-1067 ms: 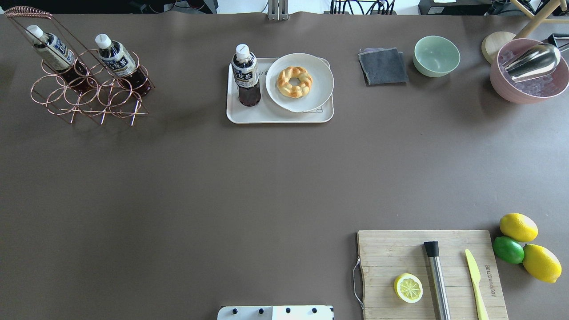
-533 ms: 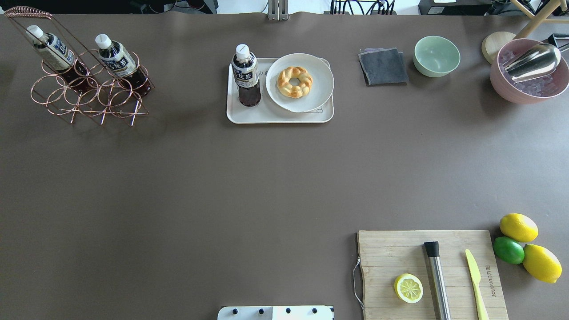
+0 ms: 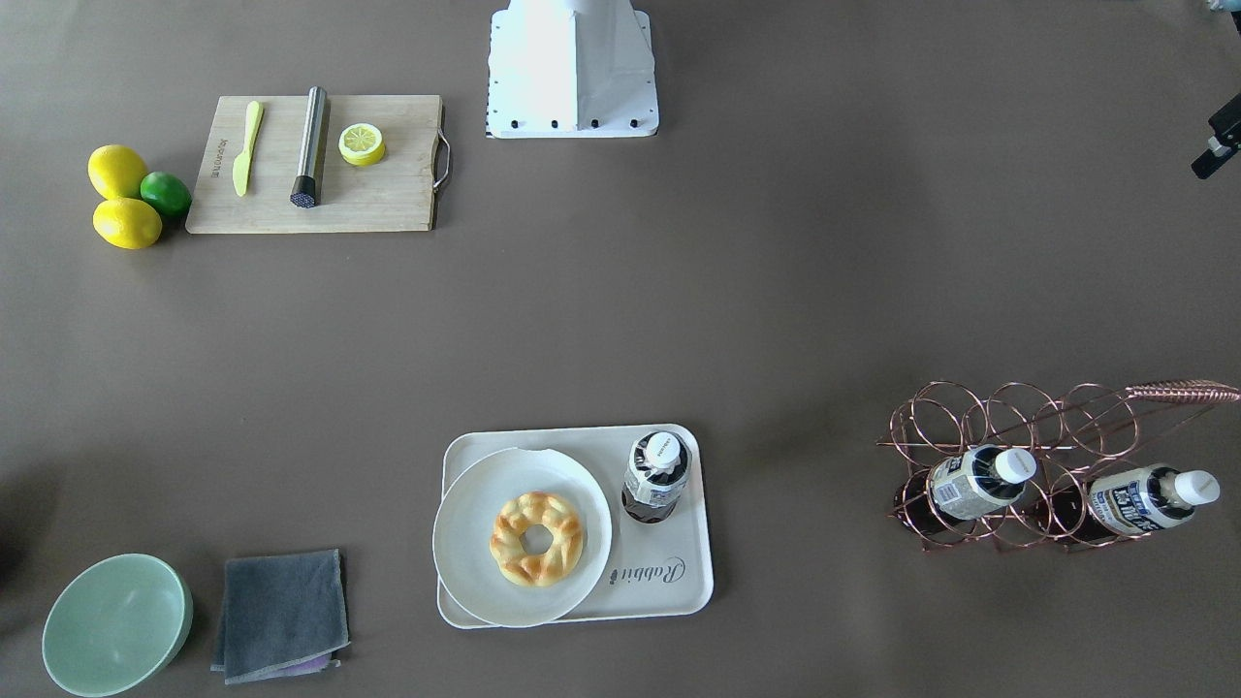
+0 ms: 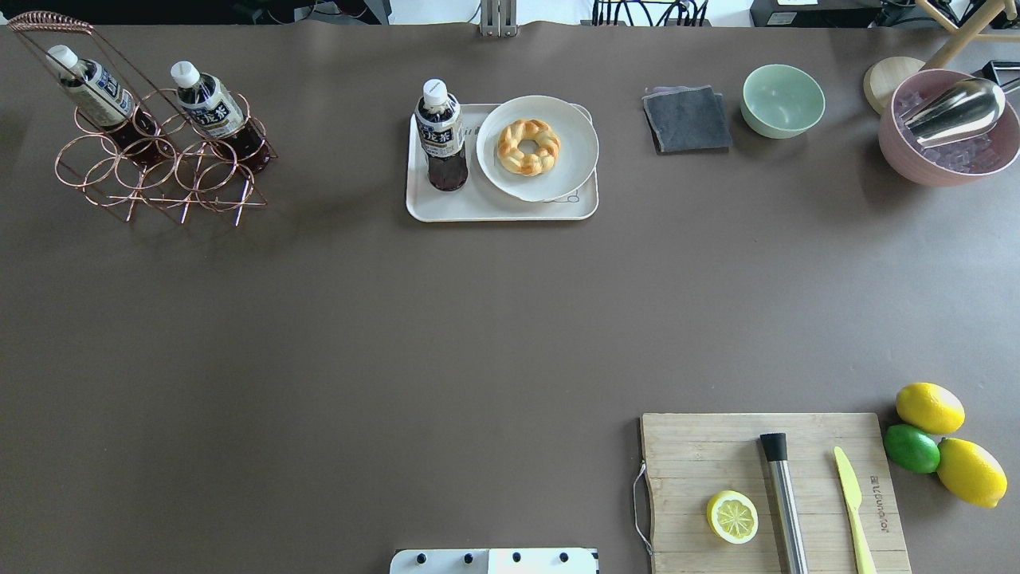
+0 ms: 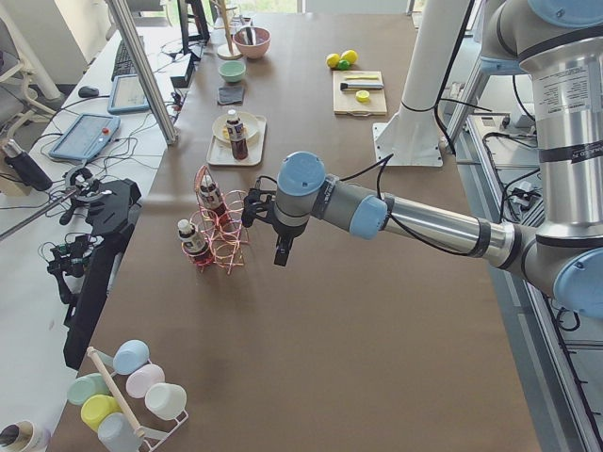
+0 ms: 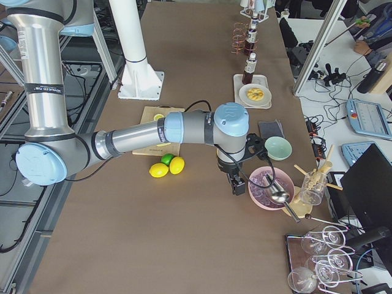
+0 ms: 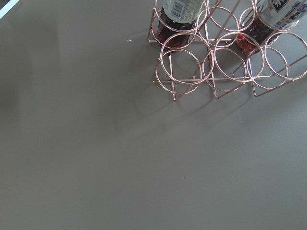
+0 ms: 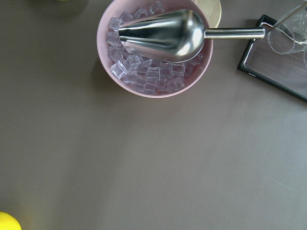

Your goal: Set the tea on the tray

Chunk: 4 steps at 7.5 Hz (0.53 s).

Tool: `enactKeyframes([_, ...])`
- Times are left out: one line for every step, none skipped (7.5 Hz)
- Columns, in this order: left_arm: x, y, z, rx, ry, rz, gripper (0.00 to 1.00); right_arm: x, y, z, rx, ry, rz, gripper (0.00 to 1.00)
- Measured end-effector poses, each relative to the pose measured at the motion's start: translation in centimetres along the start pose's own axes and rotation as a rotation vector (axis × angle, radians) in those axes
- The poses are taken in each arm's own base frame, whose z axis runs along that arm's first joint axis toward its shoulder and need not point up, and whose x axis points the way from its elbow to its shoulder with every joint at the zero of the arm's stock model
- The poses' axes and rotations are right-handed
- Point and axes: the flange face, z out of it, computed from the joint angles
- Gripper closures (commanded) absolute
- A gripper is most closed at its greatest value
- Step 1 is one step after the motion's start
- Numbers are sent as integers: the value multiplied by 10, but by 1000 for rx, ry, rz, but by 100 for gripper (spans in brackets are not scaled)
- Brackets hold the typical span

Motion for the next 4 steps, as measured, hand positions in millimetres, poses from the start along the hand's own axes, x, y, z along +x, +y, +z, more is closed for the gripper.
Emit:
enactKeyframes([1,-1,-1,0,0,-2,4,3,9,7,-12,-8,14,0])
enactKeyframes([1,-1,-1,-6,-3,-10,4,4,19,12,-19,-14,25,0])
enactKeyframes([-2,0,1,-22,-17,-27,4,5,26,16,-26,-18,33,0])
enactKeyframes([-8,0,4,-36,-70,-46,4,6,29,18,-29,-19,38,0])
